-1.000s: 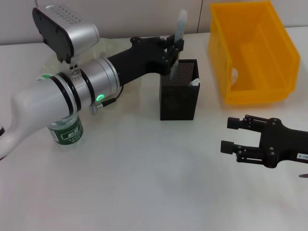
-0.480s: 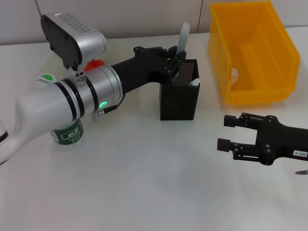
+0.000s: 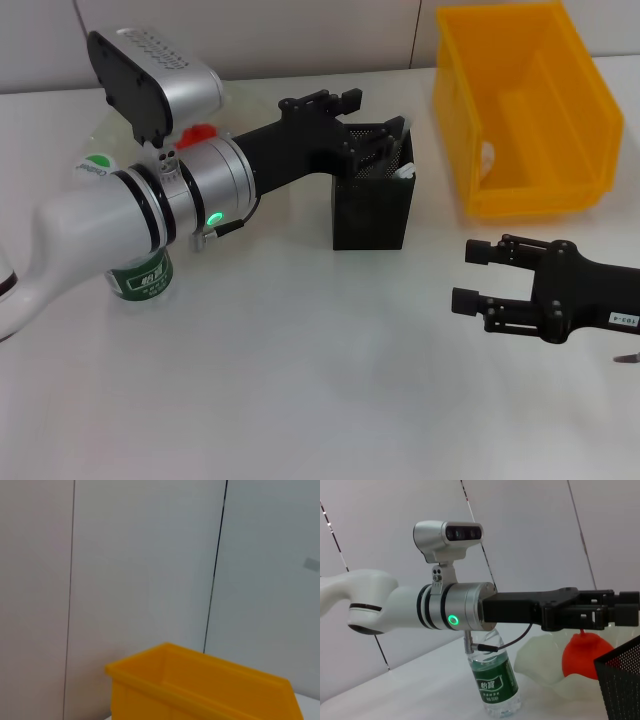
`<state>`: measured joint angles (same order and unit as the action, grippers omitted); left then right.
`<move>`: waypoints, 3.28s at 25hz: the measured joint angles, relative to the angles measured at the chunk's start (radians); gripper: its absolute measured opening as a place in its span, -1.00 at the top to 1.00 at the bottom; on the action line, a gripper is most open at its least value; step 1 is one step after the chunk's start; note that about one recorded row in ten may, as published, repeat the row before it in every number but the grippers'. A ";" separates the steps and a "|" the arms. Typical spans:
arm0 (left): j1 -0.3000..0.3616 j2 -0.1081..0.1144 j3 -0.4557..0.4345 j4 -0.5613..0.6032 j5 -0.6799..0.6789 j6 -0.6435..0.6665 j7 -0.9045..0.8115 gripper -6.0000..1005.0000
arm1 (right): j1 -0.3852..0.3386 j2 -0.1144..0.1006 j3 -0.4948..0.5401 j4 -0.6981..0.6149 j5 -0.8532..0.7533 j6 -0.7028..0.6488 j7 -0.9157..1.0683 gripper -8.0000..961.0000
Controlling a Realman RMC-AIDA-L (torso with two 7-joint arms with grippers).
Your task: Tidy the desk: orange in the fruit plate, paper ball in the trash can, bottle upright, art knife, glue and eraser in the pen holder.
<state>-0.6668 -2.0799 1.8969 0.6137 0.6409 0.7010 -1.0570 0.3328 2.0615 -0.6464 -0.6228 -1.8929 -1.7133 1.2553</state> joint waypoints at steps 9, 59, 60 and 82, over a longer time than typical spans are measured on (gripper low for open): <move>0.001 0.009 -0.044 0.100 0.266 0.011 -0.213 -0.55 | -0.001 -0.006 -0.003 0.000 -0.001 -0.001 0.015 -0.57; 0.369 0.052 -0.938 0.641 1.036 1.172 -0.556 -0.72 | 0.183 0.022 -0.279 -0.369 -0.036 -0.128 0.212 -0.57; 0.370 0.055 -0.939 0.617 1.051 1.178 -0.527 -0.72 | 0.186 0.022 -0.288 -0.377 -0.033 -0.127 0.218 -0.57; 0.314 0.059 -0.960 0.497 1.147 1.153 -0.422 -0.72 | 0.172 0.023 -0.314 -0.411 0.000 -0.128 0.237 -0.57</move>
